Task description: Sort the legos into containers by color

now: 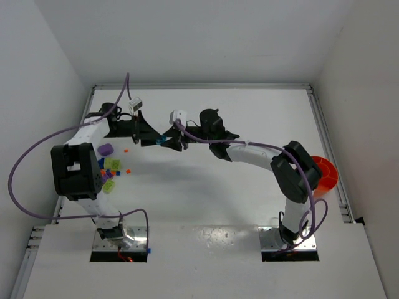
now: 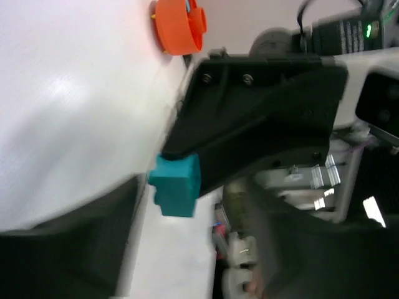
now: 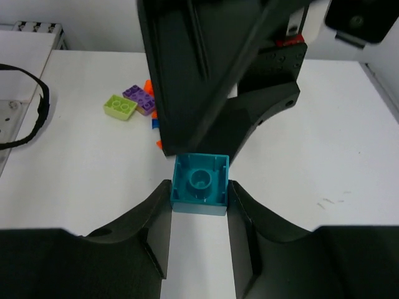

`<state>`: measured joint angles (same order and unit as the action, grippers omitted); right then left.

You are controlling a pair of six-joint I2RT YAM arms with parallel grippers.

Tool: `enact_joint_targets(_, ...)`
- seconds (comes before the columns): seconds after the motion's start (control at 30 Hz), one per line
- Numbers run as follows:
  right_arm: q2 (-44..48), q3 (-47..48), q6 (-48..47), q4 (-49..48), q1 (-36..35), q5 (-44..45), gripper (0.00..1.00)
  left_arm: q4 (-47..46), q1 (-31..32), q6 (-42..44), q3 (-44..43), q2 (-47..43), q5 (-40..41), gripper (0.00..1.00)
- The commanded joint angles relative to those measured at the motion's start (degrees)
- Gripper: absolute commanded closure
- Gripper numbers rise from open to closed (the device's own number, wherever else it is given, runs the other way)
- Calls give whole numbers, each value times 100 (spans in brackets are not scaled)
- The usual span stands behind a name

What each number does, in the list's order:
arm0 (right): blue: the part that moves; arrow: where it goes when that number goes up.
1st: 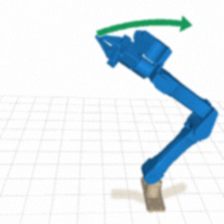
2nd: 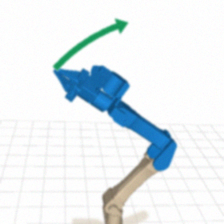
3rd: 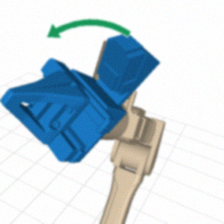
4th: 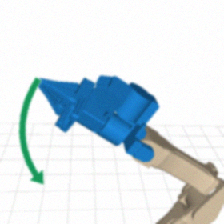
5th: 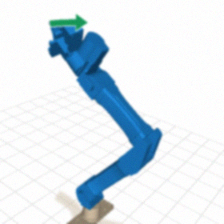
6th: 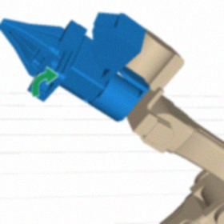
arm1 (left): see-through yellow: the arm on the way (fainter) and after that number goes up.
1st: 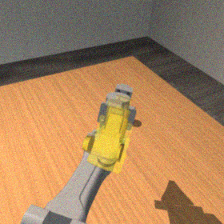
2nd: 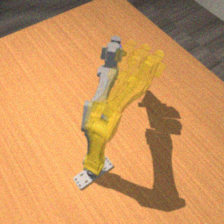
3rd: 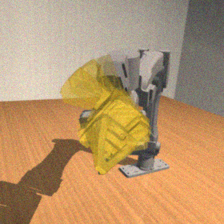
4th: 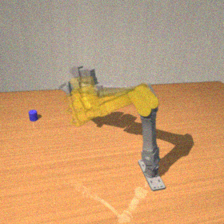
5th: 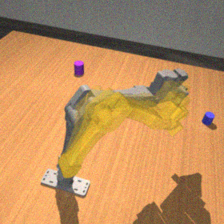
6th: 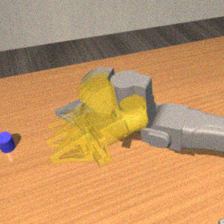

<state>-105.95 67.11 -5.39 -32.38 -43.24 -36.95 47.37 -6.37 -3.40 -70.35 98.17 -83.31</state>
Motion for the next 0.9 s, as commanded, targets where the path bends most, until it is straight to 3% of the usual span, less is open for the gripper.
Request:
enact_joint_targets(0.0, 258, 223, -208, 413, 123, -93, 82, 157, 101, 697, 39, -544, -968, 12)
enact_joint_targets(0.03, 338, 276, -287, 695, 123, -32, 84, 558, 40, 987, 39, -632, -890, 1)
enact_joint_targets(0.2, 1014, 434, -1041, 3529, 447, 319, 87, 1984, -346, 3147, -488, -624, -608, 0)
enact_joint_targets(0.27, 1443, 434, -1218, 4333, 553, 767, 91, 2520, -461, 3633, -699, -484, -424, 0)
enact_joint_targets(0.3, 1568, 600, -1480, 5259, 710, 873, 91, 2714, -531, 4019, -900, -483, -423, 0)
enact_joint_targets(0.4, 1997, 830, -1999, 6922, 1105, 1644, 94, 2716, -532, 4381, -1024, -483, -212, 0)
enact_joint_targets(0.57, 2342, 1478, -2554, 8676, 1661, 2560, 95, 2637, -322, 4980, -972, -545, 172, 0)
enact_joint_targets(0.6, 2342, 1602, -2694, 9192, 1835, 2900, 95, 2463, -216, 4893, -1042, -545, 340, 0)
enact_joint_targets(0.63, 2229, 1864, -2748, 9458, 1924, 3078, 95, 2182, -137, 4240, -1095, -545, 576, 0)
enact_joint_targets(0.73, 2018, 2496, -2924, 10522, 2258, 3527, 96, 408, 345, 2674, -911, -859, 2217, 0)
enact_joint_targets(0.77, 1843, 2674, -3011, 10785, 2329, 3606, 96, -275, 547, 2512, -806, -1279, 3258, 0)
enact_joint_targets(0.87, 1613, 3071, -3065, 11271, 2566, 4202, 96, -1306, 1426, 2054, -209, -1984, 4916, 0)
